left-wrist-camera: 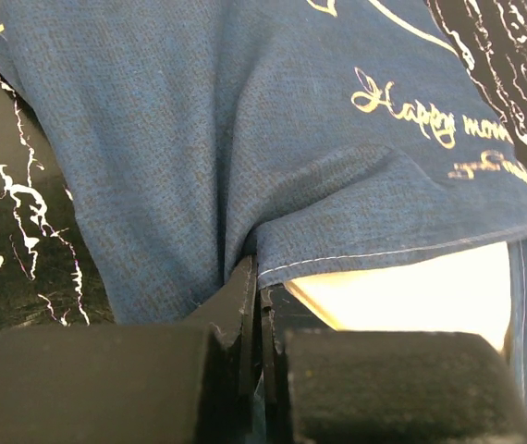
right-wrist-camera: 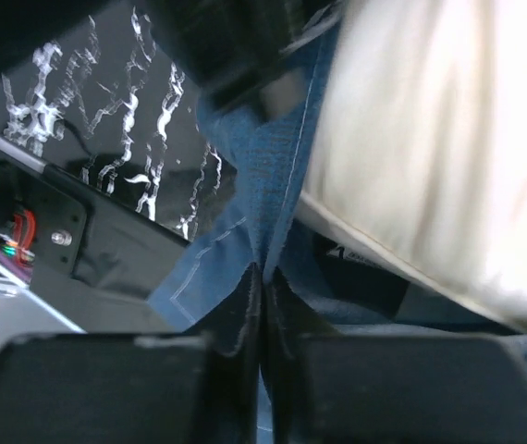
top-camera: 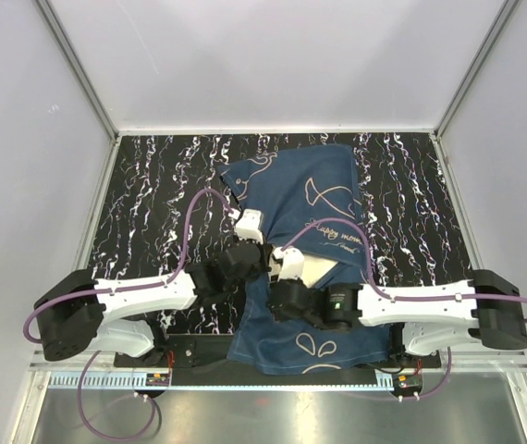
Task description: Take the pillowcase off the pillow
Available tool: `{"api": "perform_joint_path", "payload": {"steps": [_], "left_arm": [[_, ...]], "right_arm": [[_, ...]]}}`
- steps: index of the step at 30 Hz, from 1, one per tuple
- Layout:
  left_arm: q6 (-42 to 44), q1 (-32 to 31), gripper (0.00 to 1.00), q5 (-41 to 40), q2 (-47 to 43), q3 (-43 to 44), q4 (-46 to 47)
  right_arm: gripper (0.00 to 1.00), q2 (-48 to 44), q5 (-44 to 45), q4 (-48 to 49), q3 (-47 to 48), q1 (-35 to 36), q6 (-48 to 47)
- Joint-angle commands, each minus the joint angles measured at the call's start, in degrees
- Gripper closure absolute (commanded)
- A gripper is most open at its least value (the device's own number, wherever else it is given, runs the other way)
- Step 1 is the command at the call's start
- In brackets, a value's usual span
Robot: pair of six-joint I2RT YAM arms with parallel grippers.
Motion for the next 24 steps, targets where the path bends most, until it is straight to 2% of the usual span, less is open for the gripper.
{"api": "perform_joint_path", "payload": {"steps": [1,5,10,16,20,24], "left_arm": [[-1.17,-0.42,1.00,-1.89,0.44,4.59,6.43],[-1.00,-0.43,1.00,-1.71,-0.35,5.73,5.90],[-2.22,-0.43,1.00,-1.45,-4.29,5.83,5.28],[-2.14,-0.43,1.00,-2.59,-6.94,6.96,6.34],[-1.61,-0.43,1.00,-2.41,-7.90,8.90,5.29],[-1.61,-0.43,1.00,-2.94,-12.11,8.64,4.14]], "right_arm": [[1.00,3.79,0.49,1.42,4.11,4.08,2.03],[1.00,6.61,0.76,1.24,2.89,5.31,4.59],[1.00,5.12,0.76,5.63,-4.30,5.49,8.89],[1.00,5.55,0.49,8.19,-7.83,5.58,12.23],[1.00,5.99,1.28,7.41,-9.50,5.58,14.96],[1.00,2.67,2.87,6.34,-12.92,5.58,18.47]]}}
